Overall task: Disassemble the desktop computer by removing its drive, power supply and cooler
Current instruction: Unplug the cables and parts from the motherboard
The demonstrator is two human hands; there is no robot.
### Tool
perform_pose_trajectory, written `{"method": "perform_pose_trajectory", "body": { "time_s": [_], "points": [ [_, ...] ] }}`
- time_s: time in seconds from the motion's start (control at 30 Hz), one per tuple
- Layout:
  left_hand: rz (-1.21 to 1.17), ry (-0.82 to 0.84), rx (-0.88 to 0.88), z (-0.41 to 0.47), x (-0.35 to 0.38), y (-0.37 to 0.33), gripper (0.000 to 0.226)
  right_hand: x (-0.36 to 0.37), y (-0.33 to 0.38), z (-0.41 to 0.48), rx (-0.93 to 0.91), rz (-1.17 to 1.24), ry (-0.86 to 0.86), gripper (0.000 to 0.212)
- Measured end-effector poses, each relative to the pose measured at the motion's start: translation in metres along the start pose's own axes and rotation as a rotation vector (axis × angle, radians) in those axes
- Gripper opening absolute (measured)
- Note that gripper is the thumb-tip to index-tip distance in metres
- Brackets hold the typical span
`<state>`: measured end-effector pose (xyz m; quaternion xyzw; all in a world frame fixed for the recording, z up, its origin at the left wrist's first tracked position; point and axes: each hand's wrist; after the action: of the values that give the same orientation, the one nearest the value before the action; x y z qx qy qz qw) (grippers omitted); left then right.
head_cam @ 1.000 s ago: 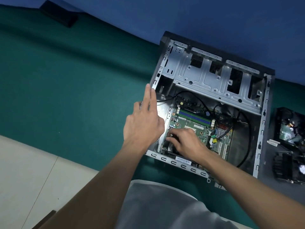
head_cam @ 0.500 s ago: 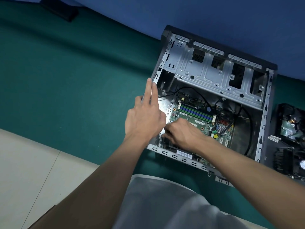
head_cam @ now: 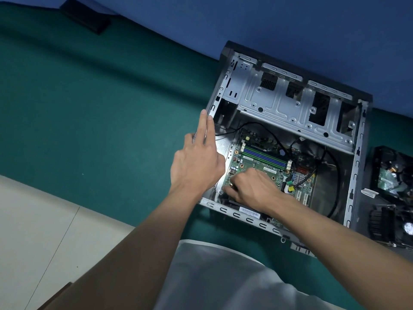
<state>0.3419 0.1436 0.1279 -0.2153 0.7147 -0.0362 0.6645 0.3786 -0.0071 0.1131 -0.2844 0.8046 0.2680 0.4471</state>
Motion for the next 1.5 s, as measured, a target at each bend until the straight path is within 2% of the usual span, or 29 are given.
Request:
{"method": "perform_pose_trajectory", "body": {
  "time_s": [0.13, 0.3, 0.43, 0.7, 0.9, 1.13, 1.3, 1.43, 1.5],
  "points": [
    [-0.003, -0.003, -0.002, 0.000, 0.000, 0.000, 0.077, -0.007, 0.007, 0.008, -0.013, -0.016, 0.068, 0.045],
    [-0.004, -0.001, -0.004, -0.001, 0.000, -0.001, 0.078, -0.022, 0.023, 0.026, 0.067, -0.075, 0.277, 0.037],
    [-0.011, 0.003, -0.008, 0.001, 0.000, 0.000, 0.077, -0.022, 0.024, 0.029, 0.034, -0.140, 0.390, 0.037],
    [0.004, -0.002, -0.007, 0.000, 0.001, 0.000, 0.078, -0.024, 0.018, 0.021, -0.106, -0.269, 0.295, 0.038],
    [0.004, -0.001, -0.009, 0.000, 0.000, 0.000, 0.078, -0.024, 0.012, 0.014, -0.177, -0.155, 0.206, 0.041],
    [0.006, -0.010, -0.010, 0.000, 0.001, 0.000, 0.077, -0.026, 0.015, 0.013, -0.248, -0.071, 0.179, 0.046],
    [-0.006, -0.010, -0.013, 0.000, 0.002, 0.000, 0.077, -0.022, 0.006, 0.013, -0.138, -0.041, 0.197, 0.040],
    [-0.009, -0.006, -0.015, 0.001, 0.001, 0.000, 0.077, -0.014, 0.009, 0.019, -0.037, -0.070, 0.298, 0.032],
    [-0.009, -0.004, -0.016, 0.001, 0.001, 0.000, 0.077, -0.013, 0.013, 0.023, -0.026, -0.080, 0.309, 0.034]
  ]
}}
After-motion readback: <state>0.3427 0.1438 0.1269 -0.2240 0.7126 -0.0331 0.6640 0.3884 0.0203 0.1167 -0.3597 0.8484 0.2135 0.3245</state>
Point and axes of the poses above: each hand's wrist, its own z-axis towards the middle knuckle, its own x-axis out of the palm, y = z × x, and after that the axes turned 8 degrees about -z, right-handed
